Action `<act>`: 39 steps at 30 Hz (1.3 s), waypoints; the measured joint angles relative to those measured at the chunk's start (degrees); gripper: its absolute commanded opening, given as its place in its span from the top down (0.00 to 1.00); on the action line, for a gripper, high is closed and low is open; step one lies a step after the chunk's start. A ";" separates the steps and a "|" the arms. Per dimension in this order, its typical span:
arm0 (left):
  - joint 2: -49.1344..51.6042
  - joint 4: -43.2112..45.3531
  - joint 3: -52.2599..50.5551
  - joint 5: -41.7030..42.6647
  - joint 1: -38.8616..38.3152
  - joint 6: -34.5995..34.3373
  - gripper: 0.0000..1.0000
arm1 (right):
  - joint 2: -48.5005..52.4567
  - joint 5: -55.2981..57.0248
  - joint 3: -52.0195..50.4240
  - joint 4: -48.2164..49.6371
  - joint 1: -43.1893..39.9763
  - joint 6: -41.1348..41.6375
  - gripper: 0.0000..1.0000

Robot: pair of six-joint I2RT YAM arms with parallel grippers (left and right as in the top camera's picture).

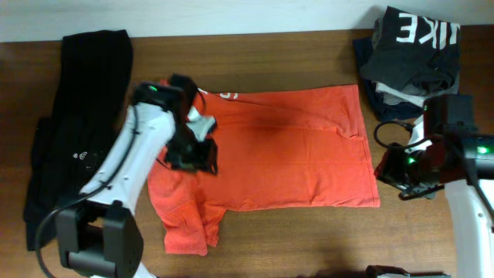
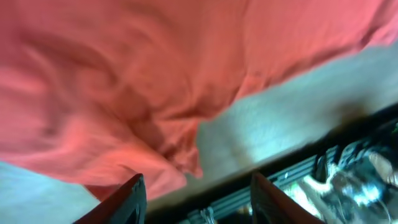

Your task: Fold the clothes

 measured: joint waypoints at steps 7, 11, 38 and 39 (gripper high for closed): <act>-7.72 2.01 -13.16 -3.13 -3.02 -8.26 0.43 | 0.00 0.28 -6.47 4.66 0.00 -1.36 0.55; -17.84 5.64 -18.78 -5.07 -4.11 -14.82 0.40 | 0.55 0.24 -7.78 6.25 0.00 -2.27 0.55; -19.02 20.50 -39.06 -12.04 -21.18 -27.34 0.36 | 3.93 -0.02 -8.00 7.91 0.00 -3.74 0.55; -17.81 21.22 -39.12 -12.15 -21.33 -27.47 0.36 | 3.93 -0.02 -8.00 7.93 0.00 -3.69 0.55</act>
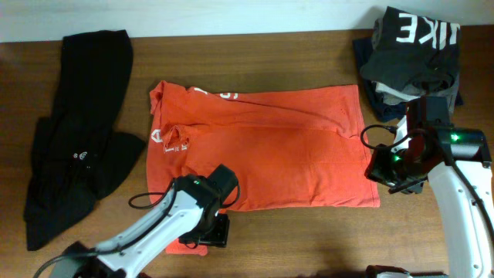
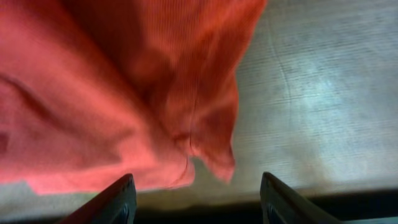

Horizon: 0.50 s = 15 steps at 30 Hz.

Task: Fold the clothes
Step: 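Grasp the bottom hem corners with the left and right grippers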

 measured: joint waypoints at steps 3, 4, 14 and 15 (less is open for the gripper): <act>3.23 2.51 -0.02 -0.37 -0.31 -0.24 0.37 | 0.00 0.00 0.00 0.02 0.00 -0.02 0.55; 4.20 2.86 -0.02 -0.37 -0.39 -0.28 0.37 | 0.00 0.00 0.00 0.04 0.00 -0.07 0.55; 10.27 2.95 -0.02 -0.79 -0.46 -0.63 0.84 | 0.00 0.00 0.00 0.63 0.00 -0.04 0.55; 10.34 2.75 -0.02 -0.96 -0.46 -0.72 0.89 | 0.00 -0.02 0.00 0.63 0.00 -0.02 0.55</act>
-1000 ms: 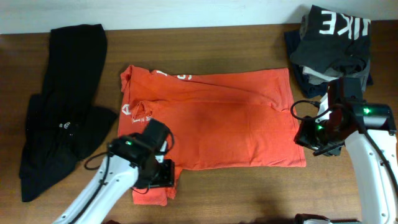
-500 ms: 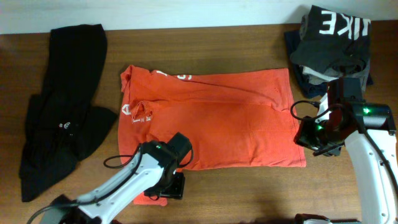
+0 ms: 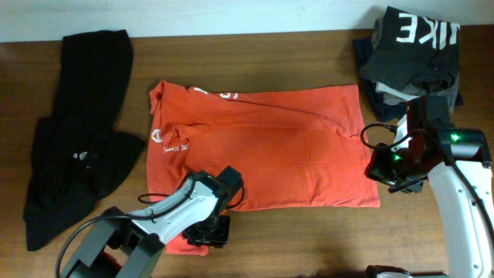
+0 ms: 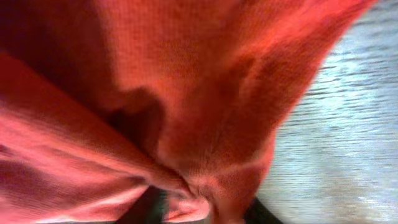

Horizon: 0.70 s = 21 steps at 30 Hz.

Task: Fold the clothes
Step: 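Grasp the bottom hem corners with the left and right grippers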

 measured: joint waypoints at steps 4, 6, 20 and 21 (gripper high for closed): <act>0.15 -0.35 0.00 -0.22 0.00 -0.17 0.99 | 0.00 0.02 0.00 -0.04 0.00 -0.02 0.56; 0.15 -0.63 0.04 -0.22 0.02 -0.17 0.99 | 0.00 0.00 0.00 -0.24 0.00 -0.02 0.56; 0.37 1.84 4.00 -0.22 5.57 2.91 1.00 | 4.24 1.31 -7.85 3.15 -0.02 1.90 0.56; 0.37 2.19 4.00 -0.22 5.57 3.06 0.99 | 5.38 1.42 -8.35 3.93 -0.02 2.34 0.56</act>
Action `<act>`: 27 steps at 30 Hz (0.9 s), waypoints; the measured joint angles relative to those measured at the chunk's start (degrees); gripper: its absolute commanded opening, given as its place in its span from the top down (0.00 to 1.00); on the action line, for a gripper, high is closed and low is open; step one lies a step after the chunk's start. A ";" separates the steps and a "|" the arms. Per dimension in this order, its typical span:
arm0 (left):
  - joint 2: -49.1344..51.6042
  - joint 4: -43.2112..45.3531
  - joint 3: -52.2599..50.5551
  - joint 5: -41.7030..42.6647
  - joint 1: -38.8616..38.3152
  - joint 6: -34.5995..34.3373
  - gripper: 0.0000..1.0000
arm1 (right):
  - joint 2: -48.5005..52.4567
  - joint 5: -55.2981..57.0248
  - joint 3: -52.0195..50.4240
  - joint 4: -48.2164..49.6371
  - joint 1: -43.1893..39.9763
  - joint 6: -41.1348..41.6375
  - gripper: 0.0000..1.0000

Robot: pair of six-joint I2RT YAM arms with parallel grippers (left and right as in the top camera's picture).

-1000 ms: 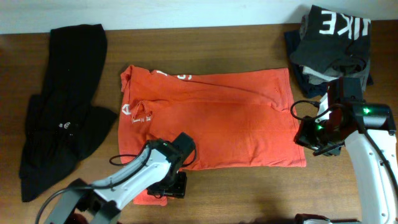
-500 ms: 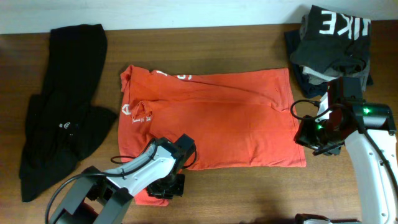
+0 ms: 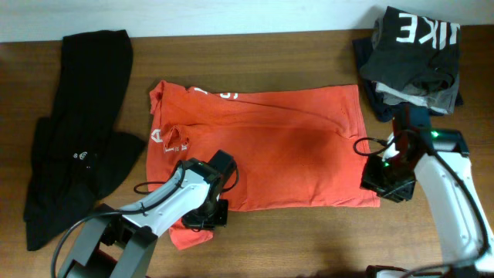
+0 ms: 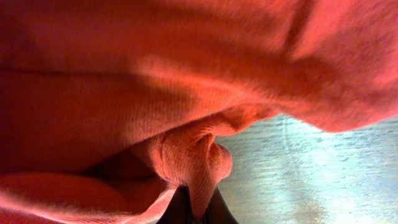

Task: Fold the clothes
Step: 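Grasp the bottom hem corners with the left and right grippers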

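An orange T-shirt (image 3: 285, 154) lies spread flat across the middle of the table, collar to the left. Its near sleeve (image 3: 189, 235) is bunched at the lower left. My left gripper (image 3: 207, 215) sits on that bunch. In the left wrist view the left gripper (image 4: 198, 211) is shut on a pinched fold of orange cloth (image 4: 193, 155), just above the wood. My right gripper (image 3: 384, 183) rests at the shirt's lower right corner. Whether its jaws are open or shut is hidden from above.
A black garment (image 3: 77, 131) lies crumpled along the left side of the wooden table (image 3: 309, 239). A stack of dark and grey clothes (image 3: 413, 54) sits at the back right corner, close behind the right arm.
My left gripper has shifted slightly away from the front edge and now pinches a fold of the sleeve. The right gripper has moved nearer to the shirt's lower right corner.
First my left gripper hovered open over the shirt's left shoulder. Then it was down at the near sleeve by the front edge, still open, and after that its fingers stood around the sleeve cloth. Now it is shut on that cloth. The right gripper stayed at the shirt's right edge.
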 measured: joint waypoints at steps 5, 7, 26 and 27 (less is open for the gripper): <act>0.00 1.03 0.00 0.02 0.37 0.04 1.00 | 4.07 1.53 -0.81 2.75 0.00 1.33 0.56; 0.00 1.70 0.00 0.00 1.07 0.04 0.99 | 5.84 2.58 -1.07 3.80 0.00 1.95 0.57; 0.00 2.32 0.00 -0.02 1.68 0.04 0.99 | 18.25 11.34 -2.69 10.29 0.00 8.50 0.55; 0.00 2.34 0.00 -0.02 1.68 0.04 0.99 | 18.25 11.47 -2.97 10.62 0.00 8.61 0.55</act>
